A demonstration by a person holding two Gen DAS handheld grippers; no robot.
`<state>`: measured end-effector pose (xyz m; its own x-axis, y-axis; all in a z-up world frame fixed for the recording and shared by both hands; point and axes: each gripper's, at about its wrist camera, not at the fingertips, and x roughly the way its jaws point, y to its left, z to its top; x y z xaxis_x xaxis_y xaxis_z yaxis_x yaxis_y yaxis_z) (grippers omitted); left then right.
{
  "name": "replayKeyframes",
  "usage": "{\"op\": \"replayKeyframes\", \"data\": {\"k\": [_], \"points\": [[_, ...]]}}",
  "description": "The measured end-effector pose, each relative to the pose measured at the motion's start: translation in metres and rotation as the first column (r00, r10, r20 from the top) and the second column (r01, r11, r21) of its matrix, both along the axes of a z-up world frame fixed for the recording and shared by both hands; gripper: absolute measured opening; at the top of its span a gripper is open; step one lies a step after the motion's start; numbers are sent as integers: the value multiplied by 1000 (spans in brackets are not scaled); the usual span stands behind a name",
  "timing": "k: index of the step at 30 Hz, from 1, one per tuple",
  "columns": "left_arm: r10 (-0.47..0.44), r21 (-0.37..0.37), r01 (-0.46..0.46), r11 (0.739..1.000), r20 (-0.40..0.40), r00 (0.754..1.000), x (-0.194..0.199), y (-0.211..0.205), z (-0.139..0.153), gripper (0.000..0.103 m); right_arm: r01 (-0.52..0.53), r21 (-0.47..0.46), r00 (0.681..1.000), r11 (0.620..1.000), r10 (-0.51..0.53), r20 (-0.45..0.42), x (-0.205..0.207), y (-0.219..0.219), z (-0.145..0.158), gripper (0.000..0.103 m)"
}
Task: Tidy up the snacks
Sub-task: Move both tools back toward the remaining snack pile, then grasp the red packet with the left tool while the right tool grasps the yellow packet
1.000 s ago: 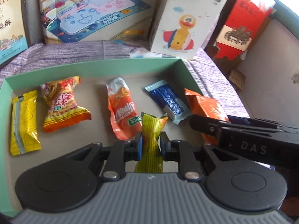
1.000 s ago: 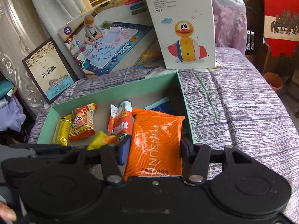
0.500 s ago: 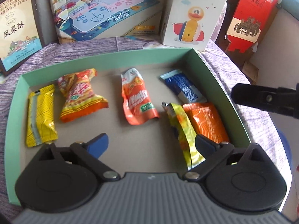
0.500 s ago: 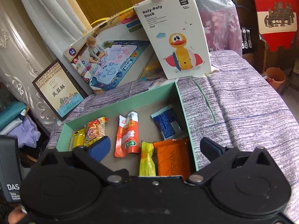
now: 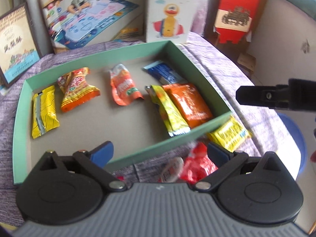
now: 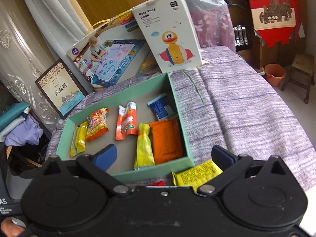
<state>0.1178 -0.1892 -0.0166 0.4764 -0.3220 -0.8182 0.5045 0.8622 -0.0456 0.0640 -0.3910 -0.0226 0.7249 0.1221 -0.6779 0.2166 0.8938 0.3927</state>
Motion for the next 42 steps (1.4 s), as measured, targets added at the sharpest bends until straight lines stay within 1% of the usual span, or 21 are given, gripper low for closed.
{"op": "replayKeyframes", "data": {"k": [3, 5, 6, 8, 9, 10, 11, 12, 14, 16, 17, 19, 22, 29, 32, 34, 36, 37, 38, 40, 42], "points": [[-37, 34, 36, 999, 25, 999, -12, -11, -3, 102, 32, 15, 999, 999, -32, -7, -16, -9, -6, 103], [-66, 51, 64, 997, 39, 997, -17, -19, -7, 95, 63, 8, 998, 998, -63, -4, -28, -15, -10, 103], [-83, 64, 80, 995, 40, 996, -19, -24, -9, 89, 77, -1, 997, 997, -77, -2, -33, -18, -12, 103], [-116, 82, 113, 990, 30, 993, -22, -33, -16, 72, 96, -14, 995, 995, -96, -2, -41, -24, -17, 95], [-128, 91, 126, 988, 20, 992, -23, -37, -19, 57, 102, -10, 995, 995, -102, -4, -44, -27, -19, 93], [-138, 97, 136, 986, 9, 990, -23, -40, -23, 49, 109, -6, 994, 994, -109, -6, -46, -30, -22, 85], [-147, 96, 146, 985, 4, 989, -23, -43, -25, 49, 116, -5, 993, 993, -116, -8, -48, -33, -25, 76], [-155, 93, 153, 984, 10, 988, -25, -45, -26, 49, 124, -7, 992, 992, -124, -10, -49, -36, -27, 72], [-176, 90, 174, 981, 15, 984, -27, -50, -26, 49, 137, -19, 990, 990, -137, -13, -47, -41, -33, 54], [-195, 99, 194, 976, -1, 981, -28, -56, -31, 50, 145, -47, 989, 988, -146, -19, -42, -46, -38, 44], [-199, 107, 198, 974, 0, 980, -28, -59, -33, 50, 148, -61, 989, 987, -150, -21, -38, -49, -41, 42], [-209, 119, 208, 971, 0, 978, -31, -62, -35, 51, 138, -72, 990, 988, -141, -29, -26, -55, -47, 40], [-208, 123, 209, 970, -14, 978, -32, -61, -38, 52, 85, -78, 995, 993, -89, -53, -4, -58, -58, 40], [-181, 93, 185, 978, -55, 982, -24, -50, -43, 56, -48, -84, 993, 995, 39, -111, 26, -51, -81, 40], [-162, 108, 167, 980, -57, 985, -21, -46, -45, 58, -110, -74, 986, 991, 100, -134, 22, -46, -84, 40], [-152, 97, 158, 983, -69, 986, -20, -42, -44, 59, -160, -71, 977, 985, 148, -151, 13, -40, -85, 40], [-152, 93, 158, 983, -69, 986, -20, -39, -43, 59, -199, -99, 969, 975, 181, -171, 4, -32, -84, 40], [-154, 95, 160, 983, -65, 986, -21, -38, -42, 59, -239, -93, 957, 966, 219, -189, 0, -30, -83, 40], [-153, 102, 159, 982, -60, 986, -22, -36, -43, 60, -250, -81, 953, 965, 230, -198, -6, -27, -83, 40], [-142, 115, 147, 983, -47, 989, -22, -30, -43, 67, -262, -66, 947, 963, 243, -212, -15, -24, -81, 40], [-124, 108, 129, 986, -50, 991, -21, -22, -44, 68, -262, -37, 946, 964, 248, -209, -23, -24, -77, 40]]}}
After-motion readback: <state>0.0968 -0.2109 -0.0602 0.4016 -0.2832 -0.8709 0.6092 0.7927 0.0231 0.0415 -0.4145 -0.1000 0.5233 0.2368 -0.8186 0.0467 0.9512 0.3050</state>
